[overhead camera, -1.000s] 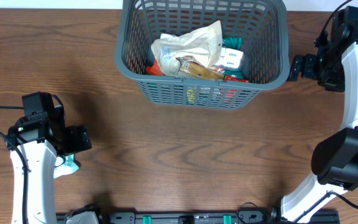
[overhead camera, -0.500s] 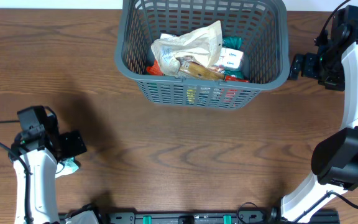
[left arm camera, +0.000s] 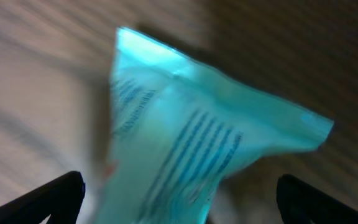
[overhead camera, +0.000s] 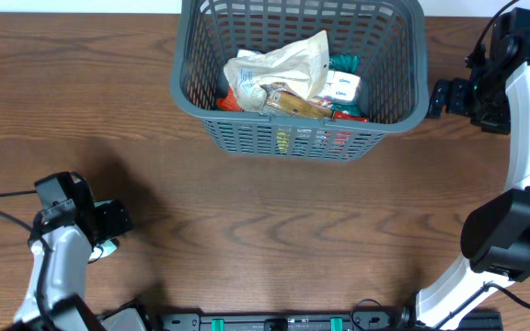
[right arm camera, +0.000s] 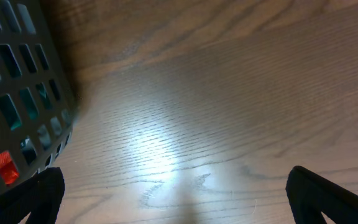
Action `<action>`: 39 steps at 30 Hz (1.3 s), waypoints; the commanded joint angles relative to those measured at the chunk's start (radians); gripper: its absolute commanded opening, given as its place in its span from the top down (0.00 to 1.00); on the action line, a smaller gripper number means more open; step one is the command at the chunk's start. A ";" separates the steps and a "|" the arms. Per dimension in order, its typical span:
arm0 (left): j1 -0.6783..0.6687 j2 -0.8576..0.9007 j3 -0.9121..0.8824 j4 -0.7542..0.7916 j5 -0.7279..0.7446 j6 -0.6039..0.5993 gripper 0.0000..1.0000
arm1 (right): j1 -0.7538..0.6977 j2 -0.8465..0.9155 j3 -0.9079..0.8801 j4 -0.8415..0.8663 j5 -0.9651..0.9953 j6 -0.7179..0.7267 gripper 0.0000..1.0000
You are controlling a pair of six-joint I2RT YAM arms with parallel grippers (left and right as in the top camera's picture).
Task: Pack container
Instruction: 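Lift the teal packet with the left gripper and drop it into the basket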
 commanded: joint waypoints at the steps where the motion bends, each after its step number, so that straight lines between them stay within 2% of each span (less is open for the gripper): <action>1: 0.005 0.064 -0.006 0.032 0.047 0.036 0.01 | -0.004 0.013 -0.001 -0.006 0.006 -0.012 0.01; 6: 0.005 0.122 -0.006 0.061 0.081 0.065 0.01 | -0.004 0.013 -0.001 -0.016 0.006 -0.012 0.01; 8: 0.005 0.128 -0.006 0.060 0.084 0.065 0.12 | -0.004 0.013 -0.001 -0.017 0.006 -0.012 0.01; 11: 0.005 0.128 -0.006 0.059 0.099 0.058 0.35 | -0.004 0.013 -0.001 -0.018 0.006 -0.012 0.01; 13: 0.005 0.128 -0.006 0.060 0.099 0.030 0.37 | -0.004 0.013 -0.001 -0.021 0.006 -0.012 0.01; 16: 0.005 0.127 -0.005 0.060 0.102 0.019 0.48 | -0.004 0.013 -0.001 -0.024 0.006 -0.012 0.01; 19: 0.005 0.115 0.006 0.052 0.153 0.019 0.62 | -0.004 0.013 -0.001 -0.025 0.006 -0.012 0.01; 21: 0.005 0.102 0.029 0.035 0.186 0.019 0.75 | -0.004 0.013 -0.001 -0.027 0.006 -0.012 0.01; 24: 0.002 0.071 0.094 -0.023 0.220 0.019 0.80 | -0.003 0.013 -0.001 -0.028 0.005 -0.012 0.01; 28: 0.000 0.029 0.265 -0.198 0.250 0.001 0.91 | -0.003 0.013 -0.001 -0.027 0.005 -0.012 0.01; 33: -0.059 0.029 0.629 -0.481 0.259 0.002 0.93 | -0.003 0.013 -0.001 -0.027 0.005 -0.013 0.01; 36: -0.130 0.036 0.862 -0.553 0.259 0.002 0.94 | -0.003 0.013 -0.001 -0.026 0.006 -0.013 0.01; 39: -0.219 0.053 1.070 -0.560 0.258 0.006 0.95 | -0.002 0.013 -0.001 -0.026 0.005 -0.013 0.01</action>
